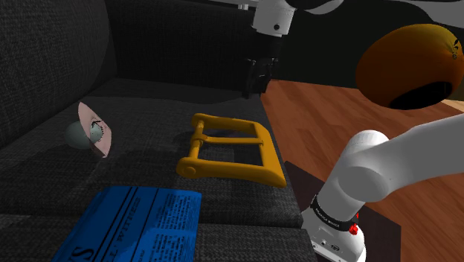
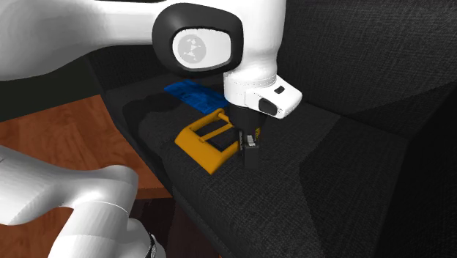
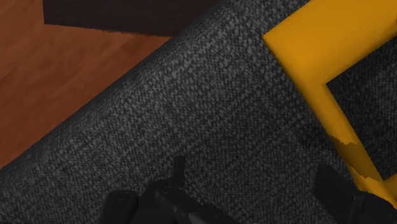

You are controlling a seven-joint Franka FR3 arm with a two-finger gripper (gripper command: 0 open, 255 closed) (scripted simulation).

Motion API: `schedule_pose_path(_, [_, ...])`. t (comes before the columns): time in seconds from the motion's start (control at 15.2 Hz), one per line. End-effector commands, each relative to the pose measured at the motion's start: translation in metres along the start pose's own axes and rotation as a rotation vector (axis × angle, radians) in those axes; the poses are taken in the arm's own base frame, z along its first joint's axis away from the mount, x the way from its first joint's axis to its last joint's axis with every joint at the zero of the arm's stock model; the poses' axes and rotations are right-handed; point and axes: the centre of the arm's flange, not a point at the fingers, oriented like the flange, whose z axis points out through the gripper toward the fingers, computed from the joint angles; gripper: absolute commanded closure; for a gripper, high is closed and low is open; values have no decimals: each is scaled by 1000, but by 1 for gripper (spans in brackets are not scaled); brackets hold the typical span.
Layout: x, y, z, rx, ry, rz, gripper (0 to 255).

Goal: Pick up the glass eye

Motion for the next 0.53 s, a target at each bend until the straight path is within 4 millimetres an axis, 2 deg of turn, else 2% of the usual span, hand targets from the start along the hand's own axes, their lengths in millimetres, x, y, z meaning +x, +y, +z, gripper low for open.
schedule_pose_path(0.0, [4,-28,1,-6,3,7,0])
schedule_pose_path(0.46, [24,-121,0,-28,14,26,0])
